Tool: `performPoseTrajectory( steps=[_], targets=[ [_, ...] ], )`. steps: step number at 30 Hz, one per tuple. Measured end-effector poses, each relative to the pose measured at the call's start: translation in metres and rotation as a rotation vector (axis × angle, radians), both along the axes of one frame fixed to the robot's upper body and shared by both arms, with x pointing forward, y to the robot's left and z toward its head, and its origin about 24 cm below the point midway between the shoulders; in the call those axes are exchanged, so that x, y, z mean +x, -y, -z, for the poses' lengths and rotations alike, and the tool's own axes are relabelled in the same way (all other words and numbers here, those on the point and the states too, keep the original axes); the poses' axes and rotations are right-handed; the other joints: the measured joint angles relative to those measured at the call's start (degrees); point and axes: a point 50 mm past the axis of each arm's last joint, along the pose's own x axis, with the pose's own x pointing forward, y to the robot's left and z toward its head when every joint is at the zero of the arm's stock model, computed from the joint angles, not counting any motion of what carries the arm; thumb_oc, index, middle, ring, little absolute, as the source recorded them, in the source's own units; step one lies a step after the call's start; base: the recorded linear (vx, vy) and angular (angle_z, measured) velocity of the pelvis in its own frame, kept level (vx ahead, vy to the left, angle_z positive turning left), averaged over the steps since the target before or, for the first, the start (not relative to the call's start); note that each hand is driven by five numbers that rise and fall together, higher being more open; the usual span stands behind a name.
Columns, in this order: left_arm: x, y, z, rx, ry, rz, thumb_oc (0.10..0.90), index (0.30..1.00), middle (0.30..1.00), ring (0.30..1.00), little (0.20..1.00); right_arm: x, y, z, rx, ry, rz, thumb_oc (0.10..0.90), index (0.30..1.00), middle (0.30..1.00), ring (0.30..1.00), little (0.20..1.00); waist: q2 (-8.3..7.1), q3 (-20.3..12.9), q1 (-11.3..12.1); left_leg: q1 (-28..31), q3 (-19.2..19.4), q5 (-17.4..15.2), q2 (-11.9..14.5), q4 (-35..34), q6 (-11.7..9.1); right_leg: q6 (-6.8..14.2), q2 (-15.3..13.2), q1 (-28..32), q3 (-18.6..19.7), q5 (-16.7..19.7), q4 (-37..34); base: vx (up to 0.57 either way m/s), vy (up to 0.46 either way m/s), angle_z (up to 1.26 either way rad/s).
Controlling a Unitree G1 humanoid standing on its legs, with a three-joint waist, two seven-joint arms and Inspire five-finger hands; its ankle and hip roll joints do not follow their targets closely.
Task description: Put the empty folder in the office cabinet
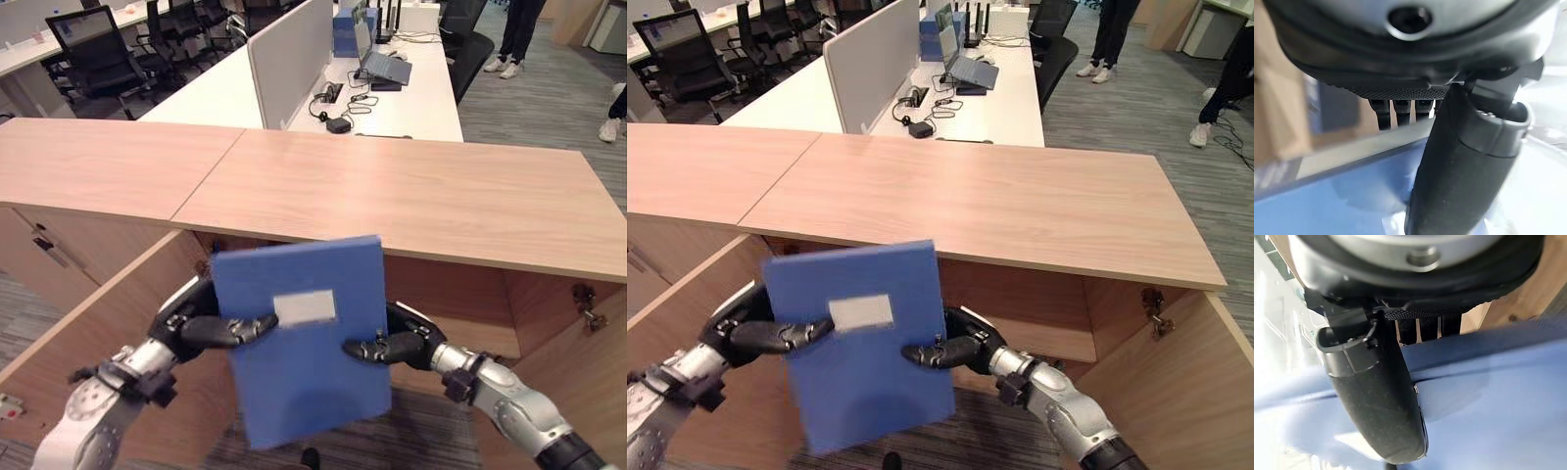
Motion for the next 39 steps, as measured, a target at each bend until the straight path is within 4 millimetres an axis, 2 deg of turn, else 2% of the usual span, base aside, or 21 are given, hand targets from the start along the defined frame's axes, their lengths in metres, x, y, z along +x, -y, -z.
performPoseTrajectory(
  steps=[2, 3, 5, 11, 12, 15, 18, 25, 28, 30, 33, 35, 36, 39],
  targets=[
    [-0.013, -0.008, 0.014, 0.026, -0.067, -0.028, 0.8, 0.9, 0.9, 0.9, 0.9, -0.003, 0.004, 0.002, -0.018, -0.008, 0.012, 0.4, 0.3, 0.3, 0.3, 0.3, 0.0, 0.0, 0.12, -0.08, -0.14, 0.0, -0.05, 0.0, 0.01, 0.01, -0.01, -0.08, -0.13, -0.01, 0.0, 0.0, 0.003, 0.02],
    [-0.024, -0.016, 0.029, 0.032, -0.125, -0.076, 0.8, 0.9, 0.9, 0.9, 0.9, -0.006, 0.006, 0.005, -0.027, -0.018, 0.015, 0.4, 0.3, 0.3, 0.3, 0.3, 0.08, -0.01, -0.08, -0.05, -0.14, -0.01, -0.08, 0.01, 0.02, 0.0, -0.07, -0.09, -0.12, -0.02, -0.01, 0.0, 0.0, 0.0],
    [-0.029, -0.021, 0.039, 0.055, -0.156, -0.099, 0.8, 0.9, 0.9, 0.9, 0.9, -0.008, 0.006, 0.007, -0.037, -0.026, 0.015, 0.4, 0.3, 0.3, 0.3, 0.3, 0.13, 0.03, 0.31, -0.17, -0.17, -0.01, -0.08, 0.0, 0.02, 0.04, -0.06, -0.16, -0.18, -0.05, -0.01, 0.0, 0.0, 0.0],
    [-0.058, -0.038, 0.085, 0.279, -0.361, -0.155, 0.8, 0.9, 0.9, 0.9, 0.9, -0.023, 0.008, 0.021, -0.018, -0.093, 0.025, 0.4, 0.3, 0.3, 0.3, 0.3, 0.47, 0.13, 0.12, -0.56, -0.21, -0.27, -0.29, -0.01, 0.03, 0.13, -0.3, -0.21, -0.23, -0.11, -0.01, 0.0, 0.0, 0.0],
    [-0.068, -0.039, 0.099, 0.293, -0.42, -0.179, 0.8, 0.9, 0.9, 0.9, 0.9, -0.026, 0.009, 0.024, -0.007, -0.103, 0.031, 0.4, 0.3, 0.3, 0.3, 0.3, 0.53, 0.1, 0.02, -0.63, -0.22, -0.4, -0.34, -0.01, -0.08, 0.19, -0.35, -0.25, -0.25, -0.15, -0.01, 0.0, 0.0, 0.0],
    [-0.085, -0.035, 0.13, 0.341, -0.562, -0.185, 0.8, 0.9, 0.9, 0.9, 0.9, -0.032, 0.009, 0.039, 0.038, -0.163, 0.086, 0.4, 0.3, 0.3, 0.3, 0.3, 0.49, 0.06, -0.23, -0.79, -0.31, -0.43, -0.41, -0.01, -0.05, 0.22, -0.39, -0.35, -0.35, -0.18, -0.01, 0.0, 0.004, 0.01],
    [-0.105, -0.019, 0.159, 0.349, -0.692, -0.148, 0.8, 0.9, 0.9, 0.9, 0.9, -0.037, 0.014, 0.06, 0.059, -0.258, 0.176, 0.4, 0.3, 0.3, 0.3, 0.3, 0.39, 0.03, -0.16, -0.97, -0.45, -0.34, -0.67, -0.01, 0.14, 0.28, -0.63, -0.42, -0.56, -0.17, -0.01, -0.02, 0.015, 0.03],
    [-0.138, 0.007, 0.202, 0.369, -0.907, -0.161, 0.8, 0.9, 0.9, 0.9, 0.9, -0.058, 0.009, 0.114, 0.098, -0.496, 0.427, 0.4, 0.3, 0.3, 0.3, 0.3, -0.06, -0.03, -0.04, -1.22, -0.92, -0.48, -0.75, -0.02, 0.01, 0.43, -0.64, -0.37, -1.07, -0.31, 0.0, 0.0, 0.004, 0.02],
    [-0.138, 0.012, 0.213, 0.412, -0.941, -0.184, 0.8, 0.9, 0.9, 0.9, 0.9, -0.061, 0.007, 0.128, 0.172, -0.584, 0.612, 0.4, 0.3, 0.3, 0.3, 0.3, 0.2, -0.06, -0.27, -1.82, -1.94, -0.4, -0.83, -0.03, 0.02, 0.44, -0.59, -0.37, -2.04, -0.35, -0.01, 0.02, 0.003, 0.15],
    [-0.14, 0.018, 0.216, 0.436, -0.953, -0.17, 0.8, 0.9, 0.9, 0.9, 0.9, -0.057, 0.005, 0.13, 0.264, -0.609, 0.737, 0.4, 0.3, 0.3, 0.3, 0.3, 0.26, -0.05, -0.21, -2.1, -2.09, -0.17, -0.86, -0.02, 0.01, 0.43, -0.53, -0.51, -2.24, -0.34, -0.01, 0.01, -0.006, 0.1],
    [-0.142, 0.023, 0.22, 0.451, -0.973, -0.157, 0.8, 0.9, 0.9, 0.9, 0.9, -0.036, 0.01, 0.125, 0.351, -0.579, 0.878, 0.4, 0.3, 0.3, 0.3, 0.3, 0.44, -0.03, -0.11, -2.25, -2.5, -0.01, -0.92, -0.02, 0.02, 0.44, -0.55, -0.43, -2.75, -0.34, -0.01, 0.01, -0.005, 0.09],
    [-0.143, 0.026, 0.222, 0.45, -0.975, -0.158, 0.8, 0.9, 0.9, 0.9, 0.9, -0.019, 0.018, 0.117, 0.421, -0.536, 0.981, 0.4, 0.3, 0.3, 0.3, 0.3, 0.69, 0.03, 0.23, -2.66, -3.28, 0.08, -1.03, -0.02, 0.07, 0.45, -0.53, -0.45, -3.33, -0.38, -0.02, 0.0, -0.018, 0.14],
    [-0.142, 0.03, 0.224, 0.464, -0.983, -0.146, 0.8, 0.9, 0.9, 0.9, 0.9, -0.002, 0.025, 0.11, 0.464, -0.508, 1.053, 0.4, 0.3, 0.3, 0.3, 0.3, 1.08, -0.01, 0.16, -3.29, -3.62, 0.42, -1.04, -0.02, 0.04, 0.42, -0.49, -0.95, -3.5, -0.32, -0.02, -0.01, -0.001, 0.13],
    [-0.141, 0.037, 0.226, 0.465, -0.983, -0.123, 0.8, 0.9, 0.9, 0.9, 0.9, 0.021, 0.042, 0.09, 0.573, -0.416, 1.183, 0.4, 0.3, 0.3, 0.3, 0.3, 1.97, 0.02, 1.04, -4.25, -4.4, 1.07, -1.18, -0.01, 0.53, 0.04, -0.45, -1.52, -4.2, 0.02, -0.01, 0.01, -0.013, 0.13]
  ],
)
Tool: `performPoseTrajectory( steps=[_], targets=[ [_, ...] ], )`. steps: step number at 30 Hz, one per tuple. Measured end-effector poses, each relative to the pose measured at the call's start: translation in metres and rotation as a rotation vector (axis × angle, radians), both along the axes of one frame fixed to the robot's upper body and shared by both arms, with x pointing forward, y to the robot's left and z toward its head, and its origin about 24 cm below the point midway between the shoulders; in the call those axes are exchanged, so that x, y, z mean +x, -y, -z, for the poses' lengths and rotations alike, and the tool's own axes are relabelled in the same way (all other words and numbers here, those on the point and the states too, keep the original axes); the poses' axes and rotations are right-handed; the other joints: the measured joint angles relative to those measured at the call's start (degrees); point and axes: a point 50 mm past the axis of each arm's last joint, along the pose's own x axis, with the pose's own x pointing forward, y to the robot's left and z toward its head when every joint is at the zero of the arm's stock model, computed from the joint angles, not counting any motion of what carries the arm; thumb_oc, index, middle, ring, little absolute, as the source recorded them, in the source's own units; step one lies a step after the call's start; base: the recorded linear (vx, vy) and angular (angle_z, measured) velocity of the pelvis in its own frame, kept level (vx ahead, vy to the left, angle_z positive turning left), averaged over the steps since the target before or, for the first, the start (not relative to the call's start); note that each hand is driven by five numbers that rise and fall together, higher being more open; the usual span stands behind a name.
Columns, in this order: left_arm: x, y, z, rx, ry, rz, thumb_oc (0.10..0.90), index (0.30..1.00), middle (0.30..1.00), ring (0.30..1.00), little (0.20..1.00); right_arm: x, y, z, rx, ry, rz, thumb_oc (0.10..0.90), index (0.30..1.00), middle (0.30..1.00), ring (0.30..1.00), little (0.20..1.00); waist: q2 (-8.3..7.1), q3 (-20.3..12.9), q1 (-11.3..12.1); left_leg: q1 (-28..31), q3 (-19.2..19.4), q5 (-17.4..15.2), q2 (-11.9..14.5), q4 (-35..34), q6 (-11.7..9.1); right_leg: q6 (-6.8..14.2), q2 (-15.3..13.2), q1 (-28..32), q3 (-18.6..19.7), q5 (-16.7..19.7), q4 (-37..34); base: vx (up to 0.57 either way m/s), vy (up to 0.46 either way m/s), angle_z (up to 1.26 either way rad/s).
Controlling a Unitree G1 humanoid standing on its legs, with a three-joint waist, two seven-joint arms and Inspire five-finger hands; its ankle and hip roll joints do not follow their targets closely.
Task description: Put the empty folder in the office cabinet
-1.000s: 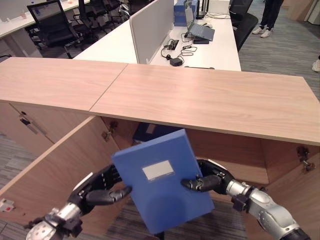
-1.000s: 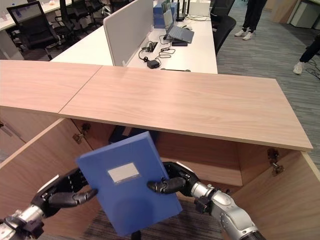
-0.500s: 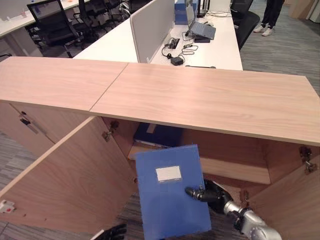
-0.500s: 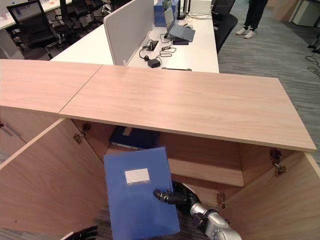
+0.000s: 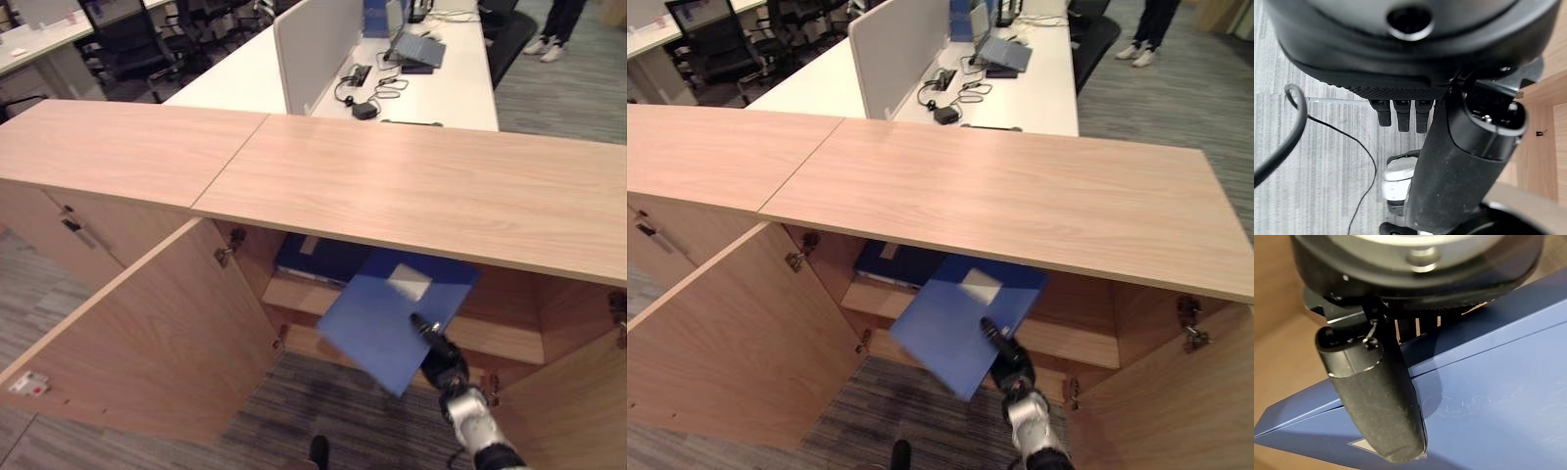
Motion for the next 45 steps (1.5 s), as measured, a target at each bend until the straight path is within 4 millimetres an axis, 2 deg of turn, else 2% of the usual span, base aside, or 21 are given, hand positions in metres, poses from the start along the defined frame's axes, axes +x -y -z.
performPoseTrajectory(
  steps=[4, 6, 9, 10, 11, 13, 15, 17, 20, 22, 23, 28, 29, 30, 31, 35, 36, 37, 38, 43, 45],
  targets=[
    [0.002, 0.005, 0.002, 0.0, -0.007, 0.033, 0.8, 0.9, 0.9, 0.9, 0.9, 0.022, 0.03, -0.019, 0.084, 0.052, 0.263, 0.4, 0.3, 0.3, 0.3, 0.3, 1.16, -0.03, 0.94, -0.91, -2.34, 0.84, -0.61, 0.01, 0.07, -0.02, 0.18, 0.19, -2.56, -0.09, 0.0, 0.01, -0.017, 0.3],
    [-0.001, 0.004, 0.003, 0.007, -0.021, 0.03, 0.8, 0.9, 0.9, 0.9, 0.9, 0.027, 0.037, -0.022, 0.119, 0.052, 0.358, 0.4, 0.3, 0.3, 0.3, 0.3, 1.48, 0.05, 1.65, -1.12, -2.87, 0.89, -0.74, 0.17, 0.07, 0.03, 0.14, 0.15, -2.96, -0.18, 0.0, 0.01, -0.018, 0.21],
    [0.011, 0.013, 0.002, -0.009, 0.003, 0.097, 0.8, 0.9, 0.9, 0.9, 0.9, 0.039, 0.061, -0.039, 0.2, 0.079, 0.528, 0.4, 0.3, 0.3, 0.3, 0.3, 3.6, 0.34, 2.41, -2.48, -5.31, 1.49, -1.28, 0.0, -0.03, 0.08, 0.15, 0.16, -5.46, -0.18, -0.01, 0.0, -0.019, 0.38],
    [0.013, 0.014, 0.002, -0.011, 0.009, 0.105, 0.8, 0.9, 0.9, 0.9, 0.9, 0.043, 0.068, -0.047, 0.223, 0.107, 0.58, 0.4, 0.3, 0.3, 0.3, 0.3, 4.28, 0.62, 3.49, -2.91, -5.72, 1.56, -1.5, 0.0, -0.14, 0.06, 0.17, 0.04, -5.79, -0.16, -0.01, -0.02, -0.005, 0.49],
    [0.015, 0.019, 0.002, -0.019, 0.012, 0.138, 0.8, 0.9, 0.9, 0.9, 0.9, 0.055, 0.085, -0.071, 0.248, 0.172, 0.667, 0.4, 0.3, 0.3, 0.3, 0.3, 5.53, 0.93, 4.29, -3.48, -6.93, 1.77, -1.68, 0.0, -0.3, 0.1, 0.12, 0.03, -7.09, -0.12, 0.01, -0.07, -0.008, 0.31],
    [0.018, 0.021, 0.002, -0.021, 0.018, 0.167, 0.8, 0.9, 0.9, 0.9, 0.9, 0.064, 0.094, -0.088, 0.245, 0.217, 0.687, 0.4, 0.3, 0.3, 0.3, 0.3, 5.98, 1.12, 5.35, -4.27, -7.21, 2.8, -1.94, 0.24, 0.13, 0.08, 0.18, -0.53, -7.23, -0.1, 0.05, -0.1, -0.008, 0.25],
    [0.039, 0.036, -0.002, -0.038, 0.079, 0.291, 0.8, 0.9, 0.9, 0.9, 0.9, 0.074, 0.126, -0.127, 0.265, 0.273, 0.791, 0.4, 0.3, 0.3, 0.3, 0.3, 8.72, 2.25, 6.0, -6.66, -10.02, 4.15, -2.15, 0.22, -0.2, 0.28, 0.09, -1.59, -9.64, -0.02, 0.01, -0.06, 0.004, 0.49],
    [0.042, 0.042, -0.003, -0.039, 0.092, 0.348, 0.8, 0.9, 0.9, 0.9, 0.9, 0.075, 0.14, -0.149, 0.265, 0.336, 0.832, 0.4, 0.3, 0.3, 0.3, 0.3, 10.5, 2.76, 7.14, -8.15, -10.25, 4.16, -2.28, 0.22, -0.49, 0.08, 0.12, -2.84, -10.27, 0.38, 0.04, -0.01, -0.01, 0.25],
    [0.041, 0.042, -0.003, -0.038, 0.087, 0.38, 0.8, 0.9, 0.9, 0.9, 0.9, 0.077, 0.148, -0.161, 0.27, 0.343, 0.852, 0.4, 0.3, 0.3, 0.3, 0.3, 11.87, 3.23, 7.46, -9.46, -10.54, 4.03, -2.73, 0.0, -0.58, 0.83, -0.33, -4.04, -10.2, 0.0, 0.01, 0.01, -0.006, 0.07],
    [0.043, 0.045, -0.003, -0.041, 0.096, 0.408, 0.8, 0.9, 0.9, 0.9, 0.9, 0.069, 0.17, -0.177, 0.268, 0.348, 0.924, 0.4, 0.3, 0.3, 0.3, 0.3, 13.91, 3.58, 7.5, -11.0, -11.65, 4.42, -3.71, 0.23, -0.73, 1.16, -0.58, -5.01, -10.82, 0.23, 0.04, 0.04, -0.032, 0.25],
    [0.044, 0.044, -0.003, -0.038, 0.092, 0.407, 0.8, 0.9, 0.9, 0.9, 0.9, 0.067, 0.173, -0.179, 0.264, 0.352, 0.934, 0.4, 0.3, 0.3, 0.3, 0.3, 13.93, 3.85, 7.33, -11.2, -11.71, 4.4, -3.99, 0.23, -0.71, 1.14, -0.77, -5.13, -10.93, 0.32, 0.04, 0.01, 0.003, 0.14],
    [0.049, 0.033, -0.009, 0.001, 0.113, 0.474, 0.8, 0.9, 0.9, 0.9, 0.9, 0.068, 0.184, -0.208, 0.318, 0.428, 0.976, 0.4, 0.3, 0.3, 0.3, 0.3, 16.69, 4.67, 8.02, -13.46, -11.42, 5.12, -5.24, 0.27, 0.24, 2.0, -2.89, -8.47, -9.85, 0.18, 1.27, -0.02, 0.001, -0.07],
    [0.051, 0.034, -0.01, -0.002, 0.127, 0.502, 0.8, 0.9, 0.9, 0.9, 0.9, 0.073, 0.183, -0.22, 0.312, 0.439, 0.967, 0.4, 0.3, 0.3, 0.3, 0.3, 16.95, 5.18, 8.09, -14.76, -11.06, 5.16, -5.12, 0.31, 0.19, 2.49, -3.28, -10.76, -8.96, -0.51, 2.88, -0.05, 0.022, -0.38],
    [0.055, 0.036, -0.011, -0.004, 0.137, 0.517, 0.8, 0.9, 0.9, 0.9, 0.9, 0.078, 0.18, -0.235, 0.309, 0.462, 0.956, 0.4, 0.3, 0.3, 0.3, 0.3, 18.36, 5.92, 8.1, -15.88, -9.97, 5.36, -4.97, 0.33, 0.22, 2.23, -4.25, -13.34, -7.87, -1.17, 5.77, -0.07, 0.03, -0.33],
    [0.06, 0.037, -0.012, -0.001, 0.149, 0.527, 0.8, 0.9, 0.9, 0.9, 0.9, 0.079, 0.182, -0.243, 0.303, 0.481, 0.954, 0.4, 0.3, 0.3, 0.3, 0.3, 18.75, 7.13, 8.05, -16.23, -9.79, 5.47, -5.0, 0.35, 0.2, 2.22, -4.94, -14.6, -7.31, -1.84, 7.72, -0.06, 0.024, -0.27],
    [0.095, 0.027, -0.026, 0.059, 0.24, 0.568, 0.8, 0.9, 0.9, 0.9, 0.9, 0.082, 0.182, -0.264, 0.309, 0.5, 0.935, 0.4, 0.3, 0.3, 0.3, 0.3, 17.78, 11.41, 7.39, -21.12, -8.3, 5.36, -6.65, 4.39, 0.11, 2.03, -11.24, -24.43, -3.95, -9.05, 23.56, -0.02, -0.028, -0.07],
    [0.111, 0.018, -0.037, 0.104, 0.293, 0.588, 0.8, 0.9, 0.9, 0.9, 0.9, 0.087, 0.179, -0.277, 0.309, 0.526, 0.914, 0.4, 0.3, 0.3, 0.3, 0.3, 16.03, 13.65, 6.78, -24.36, -7.78, 5.07, -7.52, 6.96, 0.01, 1.39, -13.54, -28.95, -2.45, -11.7, 29.78, 0.01, -0.026, 0.17],
    [0.121, 0.015, -0.042, 0.122, 0.318, 0.597, 0.8, 0.9, 0.9, 0.9, 0.9, 0.089, 0.177, -0.293, 0.334, 0.562, 0.907, 0.4, 0.3, 0.3, 0.3, 0.3, 15.8, 14.86, 6.67, -25.29, -7.46, 4.71, -7.59, 7.81, 0.34, 1.01, -14.32, -30.56, -1.95, -12.75, 32.46, 0.01, -0.023, 0.12],
    [0.127, 0.014, -0.046, 0.128, 0.346, 0.59, 0.8, 0.9, 0.9, 0.9, 0.9, 0.088, 0.179, -0.298, 0.329, 0.571, 0.906, 0.4, 0.3, 0.3, 0.3, 0.3, 15.68, 15.21, 6.53, -25.91, -7.4, 4.03, -7.67, 7.82, 0.93, 1.48, -15.23, -32.74, -0.97, -14.64, 35.39, 0.02, -0.032, 0.03],
    [0.118, 0.019, -0.044, 0.092, 0.348, 0.559, 0.8, 0.9, 0.9, 0.9, 0.9, 0.099, 0.164, -0.333, 0.242, 0.645, 0.791, 0.4, 0.3, 0.3, 0.3, 0.3, 15.73, 15.17, 6.6, -30.19, -5.41, 3.44, -7.51, 8.56, 0.69, -0.84, -16.22, -41.41, 3.9, -16.15, 41.69, 0.03, -0.025, -0.17],
    [0.114, 0.02, -0.042, 0.084, 0.343, 0.557, 0.8, 0.9, 0.9, 0.9, 0.9, 0.1, 0.162, -0.334, 0.233, 0.645, 0.776, 0.4, 0.3, 0.3, 0.3, 0.3, 15.91, 15.02, 6.53, -30.23, -5.39, 3.45, -7.48, 8.49, 0.69, -1.15, -16.22, -41.77, 4.17, -16.27, 42.12, 0.02, -0.013, -0.05]
  ],
)
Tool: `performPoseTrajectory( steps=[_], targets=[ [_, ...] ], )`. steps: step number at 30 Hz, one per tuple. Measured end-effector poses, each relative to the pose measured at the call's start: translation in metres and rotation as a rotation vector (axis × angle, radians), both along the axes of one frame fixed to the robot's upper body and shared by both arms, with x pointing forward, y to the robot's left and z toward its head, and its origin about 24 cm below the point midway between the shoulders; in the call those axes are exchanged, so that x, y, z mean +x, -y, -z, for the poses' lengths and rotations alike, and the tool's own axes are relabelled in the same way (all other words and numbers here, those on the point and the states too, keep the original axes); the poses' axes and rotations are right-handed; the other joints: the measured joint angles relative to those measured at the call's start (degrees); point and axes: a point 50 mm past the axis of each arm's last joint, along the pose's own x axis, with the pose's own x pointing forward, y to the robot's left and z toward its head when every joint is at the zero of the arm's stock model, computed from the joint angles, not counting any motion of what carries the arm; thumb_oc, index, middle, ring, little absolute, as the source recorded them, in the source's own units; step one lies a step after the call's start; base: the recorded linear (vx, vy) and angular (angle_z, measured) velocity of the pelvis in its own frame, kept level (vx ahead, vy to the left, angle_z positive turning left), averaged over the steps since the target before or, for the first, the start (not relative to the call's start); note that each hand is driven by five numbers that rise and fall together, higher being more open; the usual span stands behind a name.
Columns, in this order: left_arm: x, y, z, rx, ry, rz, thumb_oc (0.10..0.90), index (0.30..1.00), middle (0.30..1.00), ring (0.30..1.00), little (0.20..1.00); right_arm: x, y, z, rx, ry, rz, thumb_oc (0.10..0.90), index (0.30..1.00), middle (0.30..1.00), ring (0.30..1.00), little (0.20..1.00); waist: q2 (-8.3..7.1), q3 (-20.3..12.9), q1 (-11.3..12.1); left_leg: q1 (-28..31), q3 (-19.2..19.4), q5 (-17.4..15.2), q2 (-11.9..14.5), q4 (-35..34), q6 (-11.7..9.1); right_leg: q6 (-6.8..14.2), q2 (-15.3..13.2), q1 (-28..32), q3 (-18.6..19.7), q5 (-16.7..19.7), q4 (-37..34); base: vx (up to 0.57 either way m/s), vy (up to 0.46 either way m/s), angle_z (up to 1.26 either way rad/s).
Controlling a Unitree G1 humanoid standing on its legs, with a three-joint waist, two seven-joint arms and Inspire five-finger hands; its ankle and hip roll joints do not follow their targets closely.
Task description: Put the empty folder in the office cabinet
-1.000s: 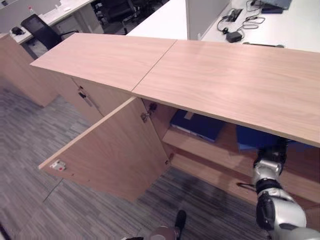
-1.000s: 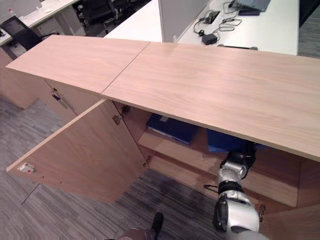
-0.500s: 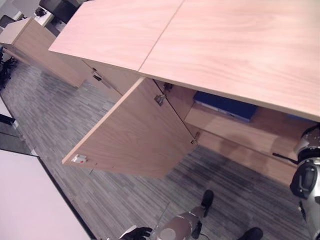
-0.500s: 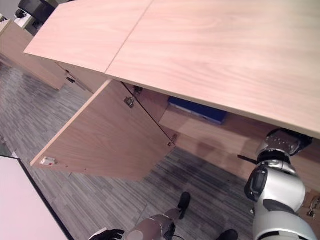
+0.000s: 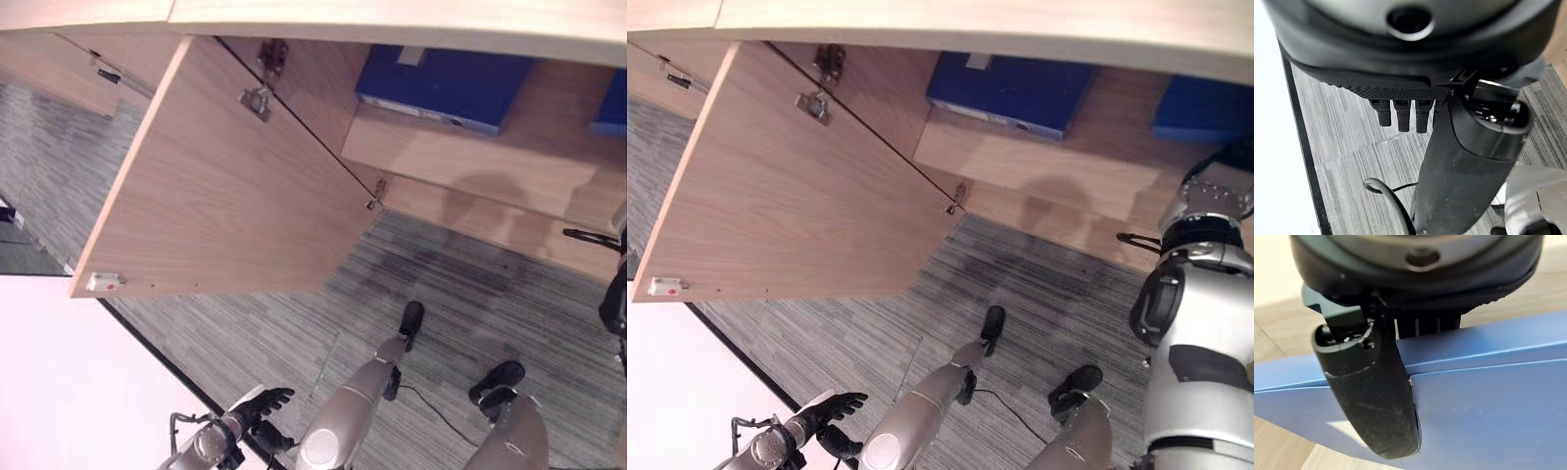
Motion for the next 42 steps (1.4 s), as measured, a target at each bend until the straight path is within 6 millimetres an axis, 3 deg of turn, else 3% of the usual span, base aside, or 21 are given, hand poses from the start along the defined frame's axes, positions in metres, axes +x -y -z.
performPoseTrajectory(
  steps=[1, 2, 3, 4, 9, 12, 16, 18, 21, 25, 29, 35, 42],
  targets=[
    [-0.002, 0.0, 0.001, -0.002, -0.004, 0.0, 0.8, 0.9, 0.9, 0.9, 0.9, 0.0, 0.0, 0.0, -0.003, 0.0, -0.001, 0.4, 0.3, 0.3, 0.3, 0.3, 0.15, -0.11, -0.23, -0.07, -0.03, 0.0, 0.07, 0.01, -0.01, -0.61, 0.01, -0.1, 0.0, -0.02, 0.35, 0.04, -0.019, 0.0],
    [-0.003, 0.0, 0.001, -0.002, -0.006, 0.0, 0.8, 0.9, 0.9, 0.9, 0.9, 0.0, 0.0, -0.001, -0.005, 0.0, -0.001, 0.458, 0.387, 0.387, 0.387, 0.387, 0.15, -0.12, -0.41, -0.12, -0.02, 0.0, 0.07, 0.05, -0.01, -0.79, -0.04, -0.21, 0.03, -0.08, 0.62, 0.03, -0.023, 0.04],
    [-0.003, 0.0, 0.001, -0.002, -0.008, -0.001, 0.8, 0.9, 0.9, 0.9, 0.9, 0.001, -0.002, -0.002, -0.012, 0.001, -0.006, 0.596, 0.594, 0.594, 0.594, 0.594, 0.17, -0.13, -0.87, -0.29, -0.04, 0.0, 0.06, 0.13, -0.01, -0.99, -0.16, -0.48, 0.04, -0.3, 0.99, 0.04, -0.026, 0.05],
    [-0.004, 0.0, 0.001, -0.002, -0.008, -0.001, 0.8, 0.9, 0.9, 0.9, 0.9, 0.003, -0.005, -0.004, -0.02, 0.001, -0.011, 0.8, 0.9, 0.9, 0.9, 0.9, 0.18, -0.14, -1.25, -0.43, -0.05, 0.04, -0.01, 0.16, -0.06, -0.99, -0.31, -0.73, 0.06, -0.48, 1.28, 0.04, -0.017, 0.04],
    [-0.002, 0.001, 0.0, -0.028, 0.0, -0.03, 0.8, 0.9, 0.9, 0.9, 0.9, 0.004, -0.007, -0.01, -0.067, -0.014, -0.013, 0.8, 0.9, 0.9, 0.9, 0.9, 1.02, -0.82, -1.53, -0.57, -0.1, 0.72, -0.1, -0.06, -0.15, -1.21, -0.61, -1.4, 0.22, -0.82, 2.32, 0.06, -0.029, 0.02],
    [-0.014, 0.004, 0.02, 0.001, -0.076, -0.116, 0.8, 0.9, 0.9, 0.9, 0.9, 0.008, -0.014, -0.009, -0.092, -0.03, -0.035, 0.8, 0.9, 0.9, 0.9, 0.9, 1.77, -1.51, -2.76, -0.48, -0.25, 0.78, -0.04, -0.17, -0.14, -1.43, -0.53, -1.27, 0.23, -0.9, 2.68, 0.05, -0.039, 0.03],
    [-0.02, 0.013, 0.026, 0.019, -0.098, -0.081, 0.8, 0.9, 0.9, 0.9, 0.9, 0.008, -0.011, -0.004, -0.07, -0.076, -0.035, 0.8, 0.9, 0.9, 0.9, 0.9, 1.6, -1.82, -3.31, -0.37, -1.38, 1.96, 0.15, -0.36, -0.28, -1.74, 0.34, -0.98, 1.46, -1.12, 2.99, 0.04, -0.06, 0.12],
    [-0.019, 0.011, 0.026, 0.039, -0.086, -0.091, 0.8, 0.9, 0.9, 0.9, 0.9, 0.004, -0.004, 0.005, -0.063, -0.199, -0.025, 0.8, 0.9, 0.9, 0.9, 0.9, 0.64, -2.43, -3.32, 0.27, -2.03, 2.67, 0.41, -1.24, -0.41, -1.55, 1.35, -0.49, 3.22, -1.33, 2.83, 0.03, -0.04, 0.17],
    [-0.024, 0.003, 0.028, 0.098, -0.1, -0.096, 0.8, 0.9, 0.9, 0.9, 0.9, 0.003, -0.004, 0.033, 0.006, -0.387, -0.049, 0.8, 0.9, 0.9, 0.9, 0.9, -2.96, -4.03, -3.17, 1.71, -2.03, 2.83, 0.96, -2.28, -0.41, -1.6, 2.13, 0.42, 3.46, -1.61, 2.02, 0.04, -0.08, -0.05],
    [-0.028, -0.009, 0.03, 0.141, -0.111, -0.15, 0.8, 0.9, 0.9, 0.9, 0.9, -0.002, -0.003, 0.061, 0.072, -0.562, -0.069, 0.8, 0.9, 0.9, 0.9, 0.9, -4.46, -5.42, -4.09, 5.02, -3.14, 2.73, 2.45, -4.09, -1.15, -1.71, 4.38, 4.9, 2.15, -1.25, -0.82, 0.05, -0.077, 0.01],
    [-0.04, -0.021, 0.034, 0.194, -0.144, -0.197, 0.8, 0.9, 0.9, 0.9, 0.9, -0.008, 0.0, 0.078, 0.051, -0.717, -0.073, 0.8, 0.9, 0.9, 0.9, 0.9, -4.79, -7.58, -4.25, 7.0, -3.29, 2.42, 4.29, -5.65, -1.06, -2.26, 6.8, 8.28, 0.14, 0.13, -4.65, 0.01, -0.037, -0.01],
    [-0.063, -0.013, 0.044, 0.208, -0.216, -0.191, 0.8, 0.9, 0.9, 0.9, 0.9, -0.02, 0.007, 0.1, 0.062, -0.85, -0.033, 0.8, 0.9, 0.9, 0.9, 0.9, -5.05, -9.34, -4.24, 11.29, -3.44, 3.83, 5.15, -7.17, -1.26, -1.16, 8.05, 13.48, -0.64, 0.12, -7.69, 0.0, -0.013, 0.02],
    [-0.077, -0.013, 0.047, 0.211, -0.252, -0.195, 0.8, 0.9, 0.9, 0.9, 0.9, -0.023, 0.009, 0.109, 0.044, -0.905, -0.03, 0.8, 0.9, 0.9, 0.9, 0.9, -5.83, -12.62, -2.65, 11.39, -3.68, 3.93, 6.15, -7.56, -2.17, -1.52, 9.61, 14.03, -0.84, 0.58, -9.6, 0.02, -0.006, -0.03]
  ],
)
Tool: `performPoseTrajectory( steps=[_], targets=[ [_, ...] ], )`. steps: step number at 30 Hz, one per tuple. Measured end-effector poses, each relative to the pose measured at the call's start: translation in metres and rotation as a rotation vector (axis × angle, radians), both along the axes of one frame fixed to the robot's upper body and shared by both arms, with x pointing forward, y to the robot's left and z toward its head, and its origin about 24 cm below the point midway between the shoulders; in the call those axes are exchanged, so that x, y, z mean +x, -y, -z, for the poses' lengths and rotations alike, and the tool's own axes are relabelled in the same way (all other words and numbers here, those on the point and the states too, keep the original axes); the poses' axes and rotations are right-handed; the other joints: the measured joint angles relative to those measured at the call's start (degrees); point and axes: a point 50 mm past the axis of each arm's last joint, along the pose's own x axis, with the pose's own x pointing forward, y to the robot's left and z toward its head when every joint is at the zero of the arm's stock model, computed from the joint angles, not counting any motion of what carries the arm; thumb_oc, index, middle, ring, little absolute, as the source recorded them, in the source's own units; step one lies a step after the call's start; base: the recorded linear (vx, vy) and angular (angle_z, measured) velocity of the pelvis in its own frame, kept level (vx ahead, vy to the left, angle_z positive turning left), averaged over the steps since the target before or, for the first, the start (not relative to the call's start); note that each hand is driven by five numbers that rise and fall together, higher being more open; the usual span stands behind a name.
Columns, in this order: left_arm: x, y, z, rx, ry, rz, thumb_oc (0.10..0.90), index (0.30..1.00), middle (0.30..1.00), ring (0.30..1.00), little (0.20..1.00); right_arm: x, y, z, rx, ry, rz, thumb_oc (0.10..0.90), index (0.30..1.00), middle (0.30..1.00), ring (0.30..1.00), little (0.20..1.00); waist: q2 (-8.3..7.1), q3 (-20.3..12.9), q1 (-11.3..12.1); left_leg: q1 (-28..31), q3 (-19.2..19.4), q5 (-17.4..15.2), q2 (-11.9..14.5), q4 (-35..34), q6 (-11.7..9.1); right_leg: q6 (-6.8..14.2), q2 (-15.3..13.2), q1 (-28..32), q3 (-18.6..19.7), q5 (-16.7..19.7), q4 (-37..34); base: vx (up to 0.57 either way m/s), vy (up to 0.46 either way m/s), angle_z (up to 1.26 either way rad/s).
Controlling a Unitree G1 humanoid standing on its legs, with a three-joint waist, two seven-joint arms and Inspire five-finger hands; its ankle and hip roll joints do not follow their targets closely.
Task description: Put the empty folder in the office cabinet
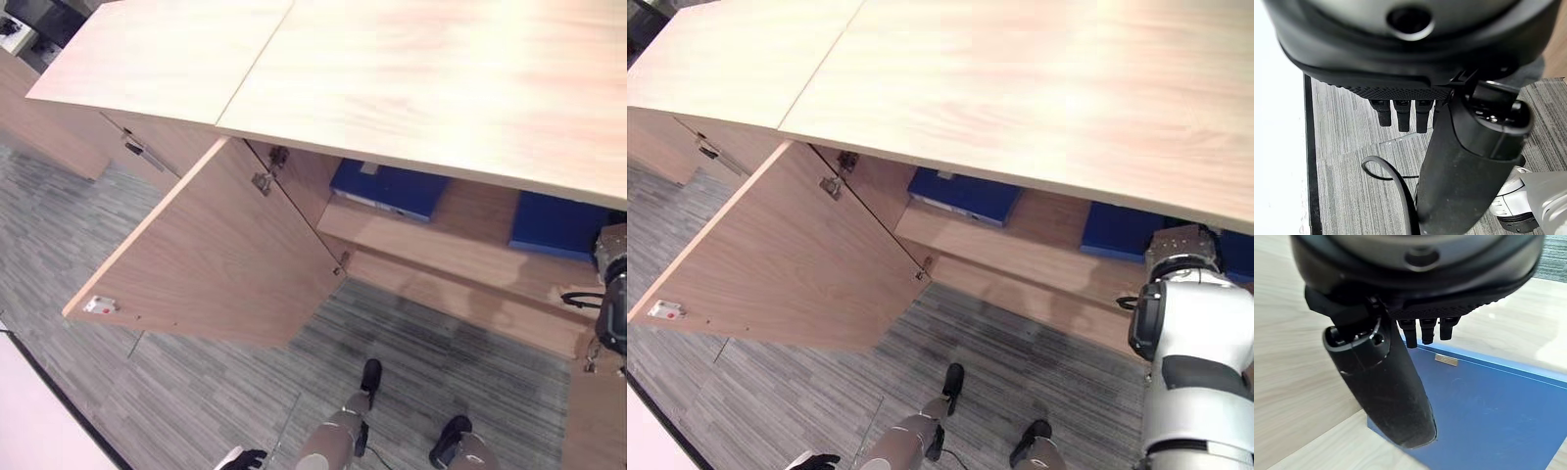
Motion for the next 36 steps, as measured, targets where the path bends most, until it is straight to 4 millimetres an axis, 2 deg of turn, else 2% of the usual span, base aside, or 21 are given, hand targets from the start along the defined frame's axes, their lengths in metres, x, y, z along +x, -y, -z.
performPoseTrajectory(
  steps=[6, 11, 12, 15, 16, 17, 19, 20, 22, 23, 26, 28, 29, 30, 31, 33, 36],
  targets=[
    [-0.006, 0.001, 0.002, 0.004, -0.022, -0.009, 0.8, 0.9, 0.9, 0.9, 0.9, -0.002, -0.001, 0.009, -0.009, -0.045, -0.009, 0.8, 0.9, 0.9, 0.9, 0.9, 0.71, -0.8, 0.05, 0.31, -1.0, -0.49, -0.02, 0.36, -0.26, -0.57, 0.21, 1.13, -1.0, 0.23, -0.01, -0.02, 0.018, 0.06],
    [-0.016, 0.01, 0.006, -0.021, -0.048, -0.016, 0.8, 0.9, 0.9, 0.9, 0.9, 0.001, -0.007, 0.017, -0.007, -0.068, -0.037, 0.8, 0.9, 0.9, 0.9, 0.9, 1.03, -1.07, 0.11, 0.08, -0.97, -1.44, 0.24, 0.39, -0.28, -0.15, 0.31, 1.09, -0.97, -0.1, -0.22, -0.03, 0.016, -0.01],
    [-0.017, 0.011, 0.006, -0.024, -0.051, -0.016, 0.8, 0.9, 0.9, 0.9, 0.9, 0.002, -0.008, 0.017, -0.009, -0.069, -0.048, 0.8, 0.9, 0.9, 0.9, 0.9, 1.09, -1.11, 0.45, -0.05, -0.86, -1.11, -0.02, 0.48, -0.21, -0.67, 0.25, 0.87, -1.07, 0.56, -0.32, -0.04, 0.018, 0.02],
    [-0.018, 0.011, 0.006, -0.023, -0.052, -0.018, 0.8, 0.9, 0.9, 0.9, 0.9, 0.003, -0.009, 0.017, -0.052, -0.09, -0.081, 0.8, 0.9, 0.9, 0.9, 0.9, 1.34, -1.25, 0.98, -0.25, -0.97, -0.01, -0.02, 0.4, -0.33, -0.34, 0.02, 0.39, -0.81, 0.31, -0.03, 0.01, -0.022, 0.0],
    [-0.017, 0.011, 0.006, -0.021, -0.053, -0.018, 0.8, 0.9, 0.9, 0.9, 0.9, 0.008, -0.013, 0.016, -0.087, -0.092, -0.119, 0.8, 0.9, 0.9, 0.9, 0.9, 1.41, -1.24, 1.17, -0.75, -1.01, -1.33, -0.14, 0.37, -0.48, 0.37, -0.43, -0.4, -0.6, -0.85, 0.96, 0.0, 0.0, 0.0],
    [-0.017, 0.011, 0.006, -0.025, -0.047, -0.016, 0.8, 0.9, 0.9, 0.9, 0.9, 0.01, -0.015, 0.015, -0.094, -0.087, -0.132, 0.8, 0.9, 0.9, 0.9, 0.9, 1.55, -1.15, 1.51, -1.49, -0.97, -1.33, -0.19, 0.28, -0.45, -0.37, -0.37, -1.49, -0.33, -0.64, 1.3, -0.09, 0.05, -0.06],
    [-0.014, 0.013, 0.006, -0.034, -0.038, -0.012, 0.8, 0.9, 0.9, 0.9, 0.9, 0.016, -0.016, 0.0, -0.148, -0.04, -0.15, 0.8, 0.9, 0.9, 0.9, 0.9, 2.1, -0.73, 1.7, -4.14, -0.74, -0.04, -0.11, -0.19, -0.69, -0.79, -0.57, -5.22, 0.13, -0.62, 2.75, -0.06, 0.047, -0.06],
    [-0.012, 0.015, 0.006, -0.039, -0.033, -0.01, 0.8, 0.9, 0.9, 0.9, 0.9, 0.015, -0.013, -0.003, -0.159, -0.031, -0.136, 0.8, 0.9, 0.9, 0.9, 0.9, 2.98, 0.05, 1.51, -4.27, -0.86, 1.17, -0.07, -0.56, -0.64, -0.89, -0.87, -5.65, 0.08, -0.78, 3.36, -0.06, 0.055, 0.01],
    [-0.013, 0.015, 0.006, -0.037, -0.036, -0.016, 0.8, 0.9, 0.9, 0.9, 0.9, 0.015, -0.011, -0.006, -0.173, -0.023, -0.125, 0.8, 0.9, 0.9, 0.9, 0.9, 3.77, 0.89, 1.28, -4.05, -0.53, 1.46, -0.15, -0.56, -0.69, -0.82, -1.06, -5.9, 0.62, -0.87, 3.6, -0.06, 0.052, -0.1],
    [-0.011, 0.015, 0.006, -0.038, -0.029, -0.019, 0.8, 0.9, 0.9, 0.9, 0.9, 0.02, -0.015, -0.017, -0.179, 0.013, -0.136, 0.8, 0.9, 0.9, 0.9, 0.9, 4.15, 1.71, 1.02, -4.33, 0.14, 1.17, -0.08, -0.57, -1.02, -0.57, -0.92, -6.78, 1.05, -1.14, 3.91, -0.05, 0.036, -0.19],
    [-0.006, 0.016, 0.005, -0.04, -0.006, -0.022, 0.8, 0.9, 0.9, 0.9, 0.9, 0.027, -0.022, -0.031, -0.205, 0.045, -0.151, 0.8, 0.9, 0.9, 0.9, 0.9, 4.72, 2.14, 0.57, -6.35, 0.38, -0.33, 0.54, -0.62, -1.31, -1.4, -0.43, -8.83, 1.3, -0.66, 3.66, -0.04, 0.019, -0.12],
    [0.005, 0.02, 0.003, -0.047, 0.03, -0.016, 0.8, 0.9, 0.9, 0.9, 0.9, 0.028, -0.022, -0.037, -0.225, 0.067, -0.151, 0.8, 0.9, 0.9, 0.9, 0.9, 4.39, 3.33, 0.55, -7.08, 0.65, -5.14, 0.48, -0.6, -2.09, -2.17, -0.28, -8.93, 0.97, 1.16, 1.0, -0.01, 0.003, -0.02],
    [0.007, 0.022, 0.004, -0.054, 0.035, -0.015, 0.8, 0.9, 0.9, 0.9, 0.9, 0.031, -0.025, -0.041, -0.232, 0.085, -0.158, 0.8, 0.9, 0.9, 0.9, 0.9, 4.24, 4.05, 0.32, -7.08, 0.63, -6.03, 0.39, -0.58, -2.01, -2.46, -0.26, -8.89, 0.93, 1.88, 0.25, -0.01, -0.001, -0.11],
    [0.006, 0.027, 0.004, -0.068, 0.033, -0.013, 0.8, 0.9, 0.9, 0.9, 0.9, 0.033, -0.027, -0.046, -0.238, 0.104, -0.164, 0.8, 0.9, 0.9, 0.9, 0.9, 4.76, 4.63, -0.19, -7.17, 0.65, -6.03, 0.46, -0.52, -2.02, -2.17, 0.09, -8.92, 1.16, 2.22, 0.01, 0.0, -0.004, -0.1],
    [0.015, 0.04, 0.005, -0.093, 0.046, -0.002, 0.8, 0.9, 0.9, 0.9, 0.9, 0.035, -0.03, -0.045, -0.251, 0.099, -0.176, 0.8, 0.9, 0.9, 0.9, 0.9, 4.77, 4.74, -0.75, -7.36, 0.6, -6.17, 0.67, -0.19, -2.01, -2.0, 0.5, -8.88, 1.39, 2.35, -0.29, -0.01, -0.021, -0.11],
    [0.02, 0.055, 0.006, -0.144, 0.053, -0.07, 0.8, 0.9, 0.9, 0.9, 0.9, 0.037, -0.034, -0.05, -0.267, 0.127, -0.172, 0.8, 0.9, 0.9, 0.9, 0.9, 5.03, 4.76, -0.25, -7.97, 0.64, -6.55, 0.71, -0.43, -2.06, -1.91, 1.38, -8.87, 1.51, 3.98, -2.58, -0.01, -0.053, -0.12],
    [0.027, 0.068, 0.003, -0.198, 0.095, -0.063, 0.8, 0.9, 0.9, 0.9, 0.9, 0.026, -0.017, -0.048, -0.242, 0.111, -0.133, 0.8, 0.9, 0.9, 0.9, 0.9, 5.04, 4.75, 0.3, -7.47, -0.13, -6.8, 0.89, -0.47, -2.15, -1.65, 2.11, -6.76, 0.23, 4.83, -4.63, -0.01, -0.094, 0.14]
  ],
)
